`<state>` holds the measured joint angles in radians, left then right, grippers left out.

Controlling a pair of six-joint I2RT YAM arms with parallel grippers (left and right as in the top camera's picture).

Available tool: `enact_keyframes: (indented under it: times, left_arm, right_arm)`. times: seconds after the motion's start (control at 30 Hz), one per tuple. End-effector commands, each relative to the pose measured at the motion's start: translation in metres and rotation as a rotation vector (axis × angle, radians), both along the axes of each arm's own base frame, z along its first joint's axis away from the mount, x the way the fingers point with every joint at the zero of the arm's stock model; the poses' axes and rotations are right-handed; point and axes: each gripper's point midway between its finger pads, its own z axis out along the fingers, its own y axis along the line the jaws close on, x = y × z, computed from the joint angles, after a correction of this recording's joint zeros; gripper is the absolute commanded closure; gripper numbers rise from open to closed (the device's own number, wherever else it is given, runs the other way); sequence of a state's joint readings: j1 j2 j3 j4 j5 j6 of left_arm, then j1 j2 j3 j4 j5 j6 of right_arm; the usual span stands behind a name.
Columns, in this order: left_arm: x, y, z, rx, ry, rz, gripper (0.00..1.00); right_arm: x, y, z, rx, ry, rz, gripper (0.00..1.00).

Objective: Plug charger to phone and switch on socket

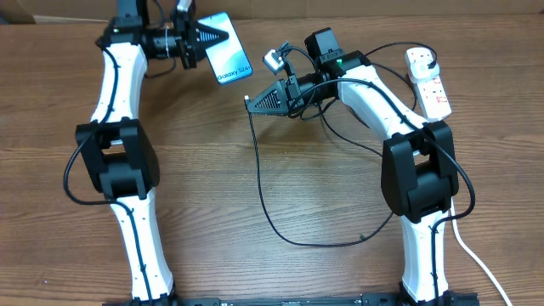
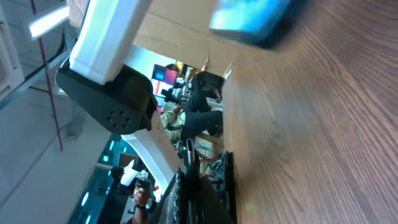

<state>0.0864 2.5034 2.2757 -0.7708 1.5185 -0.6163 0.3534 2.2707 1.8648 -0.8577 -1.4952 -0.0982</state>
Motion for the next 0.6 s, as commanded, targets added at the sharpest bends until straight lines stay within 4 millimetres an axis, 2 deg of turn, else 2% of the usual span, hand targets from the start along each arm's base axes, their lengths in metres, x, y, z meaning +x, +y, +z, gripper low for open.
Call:
enact_keyframes:
  times: [0.0,0.17,0.57]
  left_arm:
    - [-0.007,-0.007,0.009,-0.058,0.041,-0.045,0.96]
    - [-0.01,-0.019,0.009,-0.057,0.034,-0.069,0.96]
    - [-0.016,-0.038,0.008,-0.052,-0.039,-0.106,0.96]
  right_arm:
    - [0.0,-0.001,0.014,-0.012,-0.063,-0.014,0.96]
    - [0.003,-0.001,0.007,-0.057,-0.067,-0.031,0.96]
    - [0.003,-0.001,0.005,-0.069,-0.067,-0.036,0.96]
